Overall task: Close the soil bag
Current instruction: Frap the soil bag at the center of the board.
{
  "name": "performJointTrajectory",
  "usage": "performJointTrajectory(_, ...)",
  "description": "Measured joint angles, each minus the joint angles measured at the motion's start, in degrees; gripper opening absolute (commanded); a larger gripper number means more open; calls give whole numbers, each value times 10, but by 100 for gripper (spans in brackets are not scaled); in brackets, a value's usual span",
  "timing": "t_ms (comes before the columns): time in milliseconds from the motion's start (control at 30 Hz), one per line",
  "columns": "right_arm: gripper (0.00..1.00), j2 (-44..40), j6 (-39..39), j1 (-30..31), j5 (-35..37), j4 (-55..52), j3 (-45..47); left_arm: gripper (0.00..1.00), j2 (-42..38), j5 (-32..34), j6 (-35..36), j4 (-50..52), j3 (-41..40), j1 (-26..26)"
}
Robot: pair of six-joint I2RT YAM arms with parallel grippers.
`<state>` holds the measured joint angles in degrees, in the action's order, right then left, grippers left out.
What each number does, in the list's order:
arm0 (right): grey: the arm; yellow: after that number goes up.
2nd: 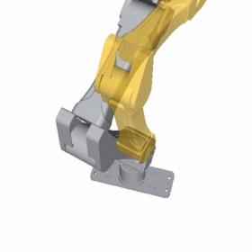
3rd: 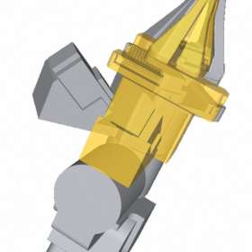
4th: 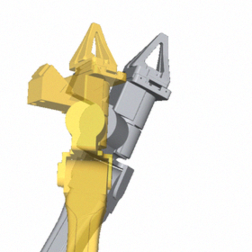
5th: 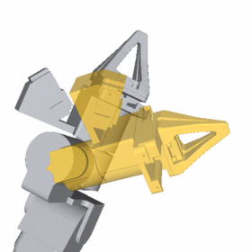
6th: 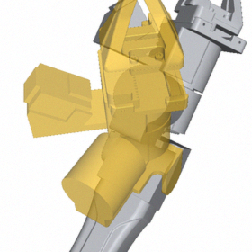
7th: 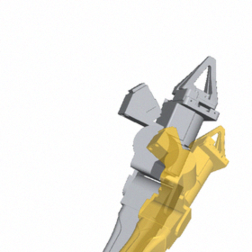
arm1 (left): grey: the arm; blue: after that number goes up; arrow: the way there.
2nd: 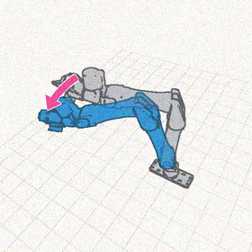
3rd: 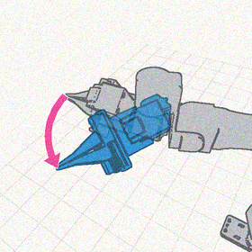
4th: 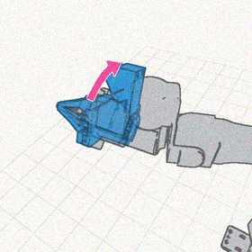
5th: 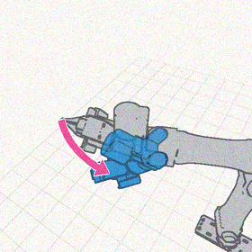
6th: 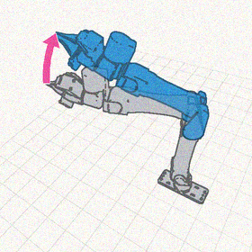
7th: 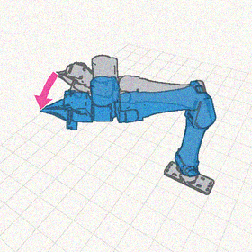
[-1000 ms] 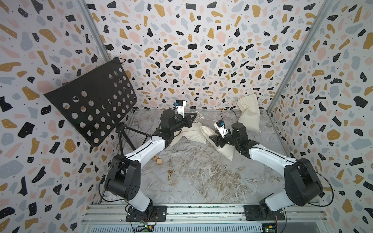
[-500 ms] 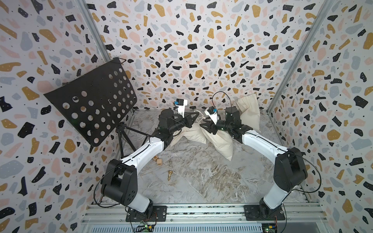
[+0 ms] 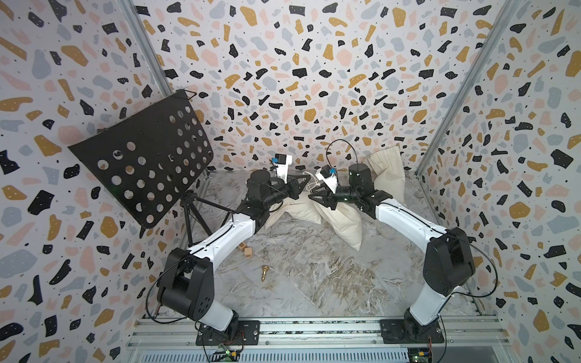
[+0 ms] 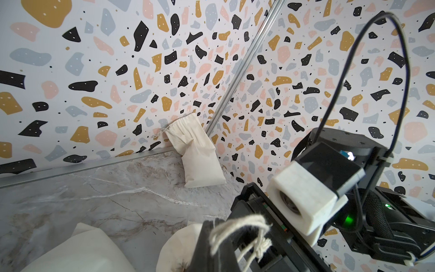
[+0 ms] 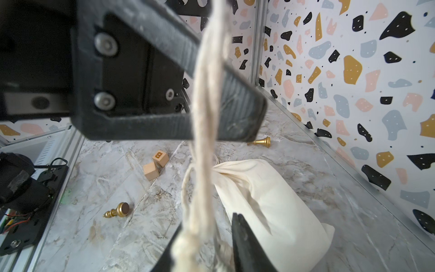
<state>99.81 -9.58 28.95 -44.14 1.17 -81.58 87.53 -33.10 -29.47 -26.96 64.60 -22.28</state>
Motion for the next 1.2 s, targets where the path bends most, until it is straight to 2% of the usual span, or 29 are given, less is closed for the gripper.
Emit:
performJointTrajectory(67,14,7,-8,0,0,-15,-17,0,-3,-3,-1,-1,0,0)
performJointTrajectory(167,11,23,-26,0,4,-48,-40,0,-17,-5,-1,4,-5,0)
performJointTrajectory(367,12,33,-88,12,14,-113,-60,0,-70,-5,-2,66,-29,1)
performJointTrajectory(567,17,5,-125,11,23,-116,-28,0,-109,-1,-15,117,-38,7)
performJointTrajectory(733,21,1,-144,5,48,-125,-22,0,-120,4,-31,129,-38,7)
performJointTrajectory(1033,20,2,-159,-4,70,-126,-15,0,-129,24,-44,153,-38,8)
performJointTrajectory(1200,24,5,-162,-4,105,-127,-14,0,-129,37,-47,151,-49,8)
